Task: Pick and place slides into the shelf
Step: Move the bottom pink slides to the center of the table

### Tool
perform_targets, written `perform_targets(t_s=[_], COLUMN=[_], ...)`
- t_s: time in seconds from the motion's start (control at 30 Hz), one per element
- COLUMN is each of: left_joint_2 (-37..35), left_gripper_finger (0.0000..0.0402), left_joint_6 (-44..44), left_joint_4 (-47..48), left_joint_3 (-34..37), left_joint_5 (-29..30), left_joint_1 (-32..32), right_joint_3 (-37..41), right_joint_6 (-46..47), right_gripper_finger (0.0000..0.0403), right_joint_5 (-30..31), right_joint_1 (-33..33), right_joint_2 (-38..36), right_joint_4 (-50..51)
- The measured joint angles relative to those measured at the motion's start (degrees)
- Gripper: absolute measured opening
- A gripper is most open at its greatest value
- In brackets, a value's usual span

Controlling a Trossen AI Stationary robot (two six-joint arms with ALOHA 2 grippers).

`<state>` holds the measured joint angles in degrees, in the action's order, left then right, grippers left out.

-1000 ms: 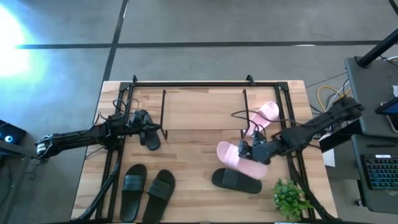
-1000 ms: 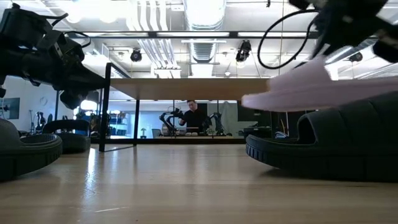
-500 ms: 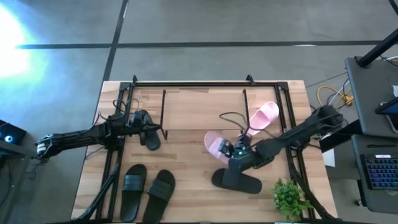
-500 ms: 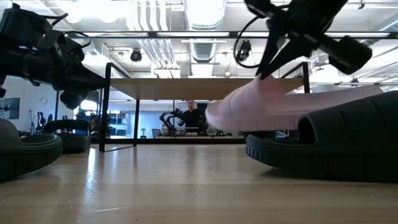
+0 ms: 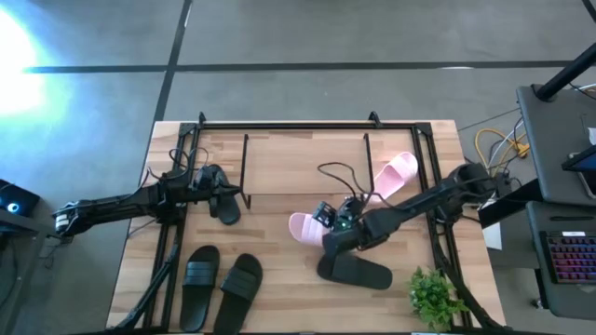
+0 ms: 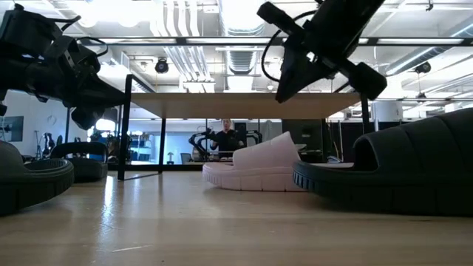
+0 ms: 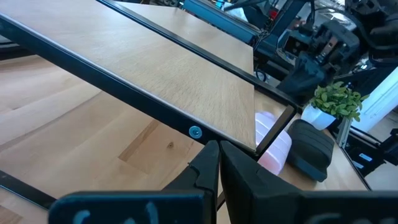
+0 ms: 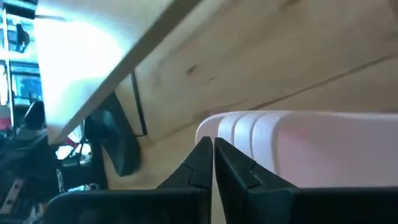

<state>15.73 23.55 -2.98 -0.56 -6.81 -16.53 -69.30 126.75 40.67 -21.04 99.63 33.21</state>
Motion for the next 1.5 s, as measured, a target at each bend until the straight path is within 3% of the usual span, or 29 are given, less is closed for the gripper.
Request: perform_targets(t_s=[0.2, 0.3, 0.4, 0.47, 0.57, 0.8, 0.97, 1.23, 1.37, 1.5], left_joint_2=[0.0, 0.0, 0.0, 0.0, 0.0, 0.0, 0.0, 0.0, 0.0, 0.3], left_gripper_finger=[0.0000, 0.0000, 0.0000, 0.0000, 0.0000, 0.0000, 0.0000, 0.0000, 0.0000, 0.0000], left_joint_6=[0.0, 0.0, 0.0, 0.0, 0.0, 0.0, 0.0, 0.0, 0.0, 0.0], left_joint_4=[0.0, 0.0, 0.0, 0.0, 0.0, 0.0, 0.0, 0.0, 0.0, -0.2], left_joint_3=[0.0, 0.0, 0.0, 0.0, 0.0, 0.0, 0.0, 0.0, 0.0, 0.0], left_joint_5=[0.0, 0.0, 0.0, 0.0, 0.0, 0.0, 0.0, 0.0, 0.0, 0.0], left_joint_1=[0.0, 0.0, 0.0, 0.0, 0.0, 0.0, 0.0, 0.0, 0.0, 0.0], right_joint_3=[-1.0, -2.3, -3.9, -4.6, -4.7, -4.5, -4.5, -6.6, -11.4, -16.5], right_joint_6=[-20.6, -35.5, -50.9, -56.2, -57.6, -55.2, -56.7, -57.8, -60.7, -61.8], right_gripper_finger=[0.0009, 0.0009, 0.0009, 0.0009, 0.0009, 0.0009, 0.0009, 0.0009, 0.0009, 0.0009], right_joint_5=[-8.7, -12.5, -19.4, -25.1, -28.5, -25.4, -26.1, -33.3, -32.9, -28.5], right_joint_1=[-0.6, -1.7, -2.7, -2.8, -2.9, -2.9, -2.9, -2.9, -2.9, -1.6], right_joint_2=[-2.6, -3.9, -4.0, -3.1, -1.4, 2.7, 6.4, 12.6, 15.1, 17.6], right_joint_4=[3.3, 3.7, 3.7, 3.9, 7.9, 15.2, 15.5, 11.2, 7.9, 8.2])
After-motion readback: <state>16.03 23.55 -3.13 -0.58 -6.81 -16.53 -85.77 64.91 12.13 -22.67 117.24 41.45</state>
